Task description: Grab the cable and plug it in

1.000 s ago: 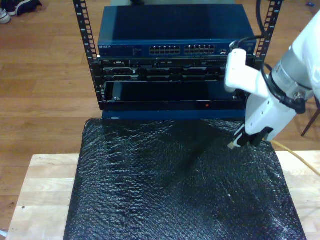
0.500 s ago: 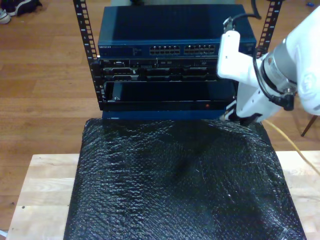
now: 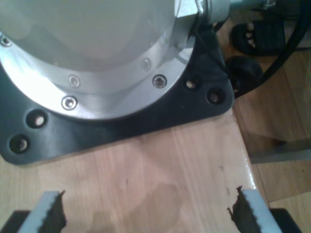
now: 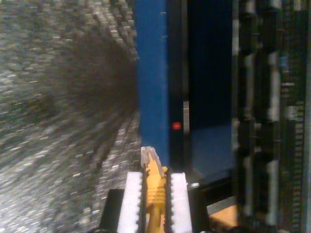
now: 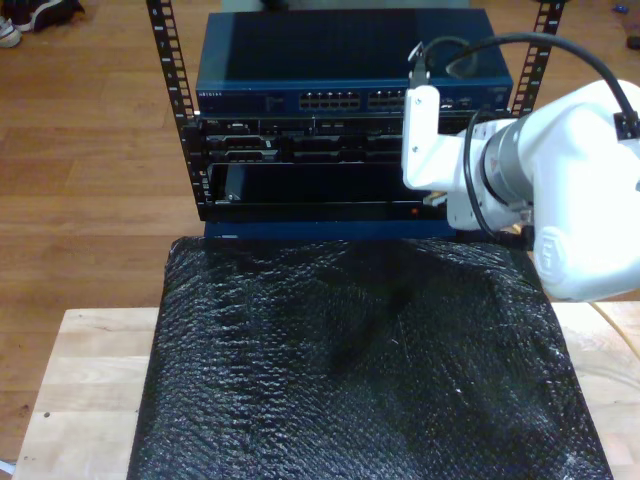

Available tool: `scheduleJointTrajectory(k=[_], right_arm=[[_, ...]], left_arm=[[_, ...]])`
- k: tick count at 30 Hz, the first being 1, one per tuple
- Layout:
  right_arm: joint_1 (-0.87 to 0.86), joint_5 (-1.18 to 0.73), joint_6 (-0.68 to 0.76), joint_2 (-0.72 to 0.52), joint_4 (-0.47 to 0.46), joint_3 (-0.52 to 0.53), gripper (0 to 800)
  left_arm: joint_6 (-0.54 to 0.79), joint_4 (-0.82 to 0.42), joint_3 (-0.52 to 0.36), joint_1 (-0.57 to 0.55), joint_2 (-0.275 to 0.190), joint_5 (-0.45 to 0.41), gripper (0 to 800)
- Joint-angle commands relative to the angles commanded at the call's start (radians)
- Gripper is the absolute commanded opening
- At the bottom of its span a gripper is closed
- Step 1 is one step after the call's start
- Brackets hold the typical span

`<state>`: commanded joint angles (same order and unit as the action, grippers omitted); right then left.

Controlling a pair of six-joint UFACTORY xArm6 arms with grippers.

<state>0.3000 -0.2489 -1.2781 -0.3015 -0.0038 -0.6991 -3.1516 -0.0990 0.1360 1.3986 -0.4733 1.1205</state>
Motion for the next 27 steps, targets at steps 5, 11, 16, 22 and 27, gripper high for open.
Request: scheduleJointTrajectory(k=[5,11,16,22,27], right_arm=[[-0.003,0.103,0.0,0.035,-0.048,-0.023,0],[-0.009,0.166,0.002,0.11,-0.084,-0.087,0],[-0.008,0.25,-0.006,0.123,-0.089,-0.058,0],[-0.003,0.273,-0.003,0.114,-0.118,-0.025,0],[0.029,0.301,-0.009,0.114,-0.137,-0.014,0]], left_arm=[[0.0,0.0,0.0,0.0,0.002,0.0,800],[0.0,0.0,0.0,0.0,0.0,0.0,800],[0.0,0.0,0.0,0.0,0.002,0.0,800],[0.0,0.0,0.0,0.0,0.0,0.0,800],[0.0,0.0,0.0,0.0,0.002,0.0,800]])
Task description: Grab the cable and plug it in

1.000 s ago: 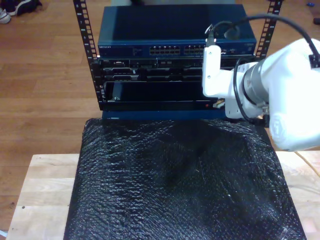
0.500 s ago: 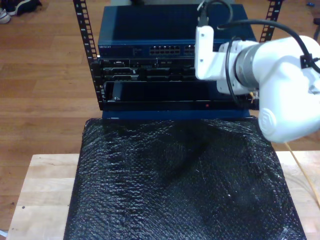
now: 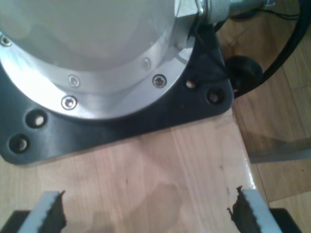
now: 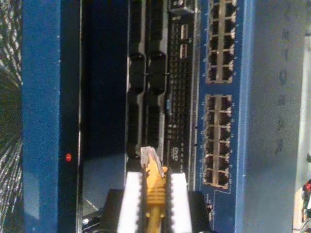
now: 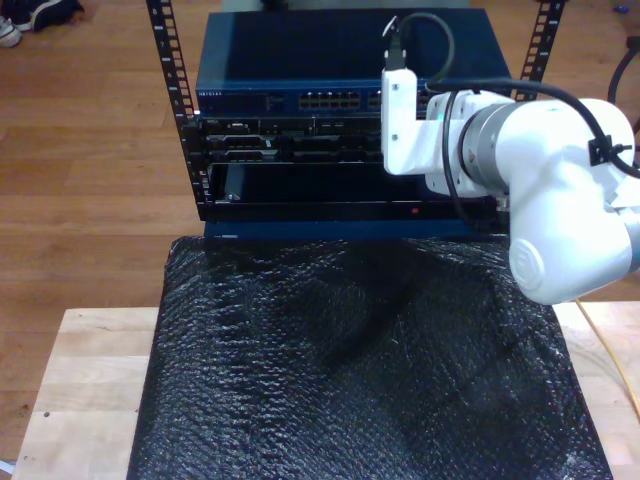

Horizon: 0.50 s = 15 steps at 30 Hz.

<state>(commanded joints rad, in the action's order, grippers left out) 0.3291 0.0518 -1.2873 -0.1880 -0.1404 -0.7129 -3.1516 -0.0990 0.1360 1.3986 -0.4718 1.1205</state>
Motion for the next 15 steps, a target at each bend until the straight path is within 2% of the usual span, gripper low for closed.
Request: scheduleJointTrajectory(k=[5,15], right_arm=[[0.023,0.055,0.002,0.011,-0.114,0.031,0],[0.021,0.052,-0.002,0.009,-0.17,0.046,0]], left_arm=[[0.0,0.0,0.0,0.0,0.0,0.0,800],[0.0,0.0,0.0,0.0,-0.002,0.0,800]])
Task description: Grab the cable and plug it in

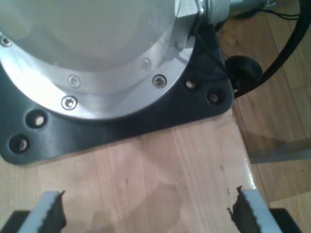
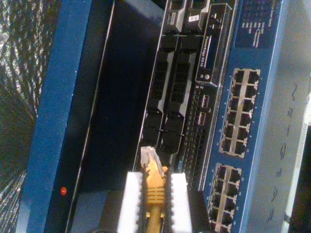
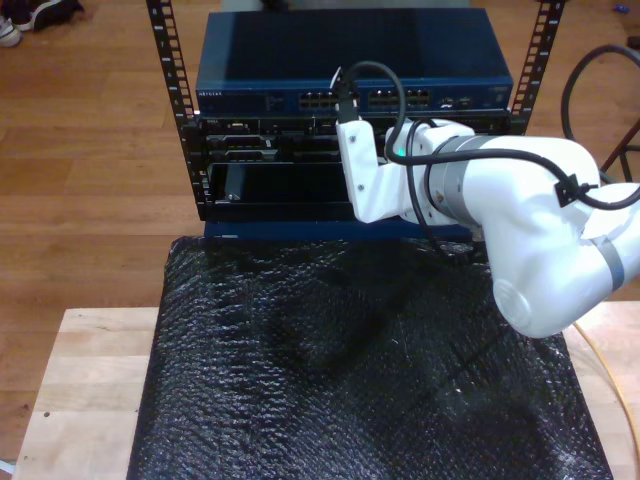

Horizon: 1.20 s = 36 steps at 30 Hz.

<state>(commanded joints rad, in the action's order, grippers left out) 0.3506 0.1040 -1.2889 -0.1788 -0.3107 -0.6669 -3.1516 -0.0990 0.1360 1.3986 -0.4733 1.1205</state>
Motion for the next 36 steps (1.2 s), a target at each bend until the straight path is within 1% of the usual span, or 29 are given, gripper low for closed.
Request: scheduleJointTrajectory(k=[6,10,14,23,29,32,36], right_arm=[[0.0,0.009,0.006,-0.008,-0.006,0.005,0],[-0.006,0.011,0.011,0.003,-0.003,-0.028,0],[-0.012,0.031,0.012,0.034,-0.003,-0.037,0],[-0.015,0.281,0.006,0.107,0.0,-0.051,0],[-0.044,0.382,0.006,0.107,0.015,-0.021,1],[-0.058,0.454,0.005,0.107,0.038,-0.012,1],[-0.057,0.585,0.006,0.11,0.061,0.028,1]], left_arm=[[0.0,0.0,0.0,0.0,0.002,0.0,800],[0.0,0.0,0.0,0.0,0.002,0.0,800],[0.0,0.0,0.0,0.0,0.002,0.0,800],[0.0,0.0,0.0,0.0,0.002,0.0,800],[0.0,0.0,0.0,0.0,0.002,0.0,800],[0.0,0.0,0.0,0.0,0.0,0.0,800],[0.0,0.0,0.0,0.0,0.002,0.0,800]])
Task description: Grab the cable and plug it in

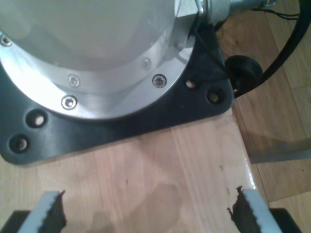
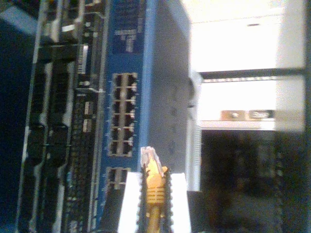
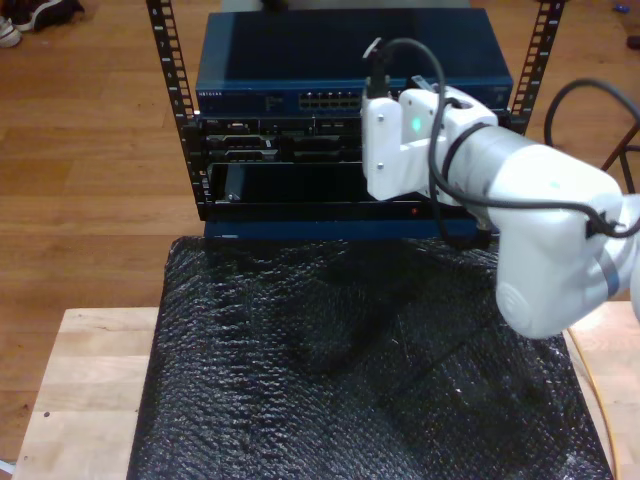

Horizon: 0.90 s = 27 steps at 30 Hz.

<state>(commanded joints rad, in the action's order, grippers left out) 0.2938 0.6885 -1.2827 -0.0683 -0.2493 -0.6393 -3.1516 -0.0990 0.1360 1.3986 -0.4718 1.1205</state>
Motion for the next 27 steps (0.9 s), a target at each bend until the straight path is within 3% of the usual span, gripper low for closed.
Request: scheduleJointTrajectory(k=[3,12,27], right_arm=[[0.0,0.091,-0.005,0.006,0.021,0.034,2],[-0.003,0.106,-0.003,0.009,0.017,0.086,0],[-0.028,0.222,-0.002,0.196,0.023,-0.021,0]], left_arm=[[0.0,0.0,0.0,0.0,0.0,0.0,800],[0.0,0.0,0.0,0.0,-0.002,0.0,800],[0.0,0.0,0.0,0.0,0.0,0.0,800]])
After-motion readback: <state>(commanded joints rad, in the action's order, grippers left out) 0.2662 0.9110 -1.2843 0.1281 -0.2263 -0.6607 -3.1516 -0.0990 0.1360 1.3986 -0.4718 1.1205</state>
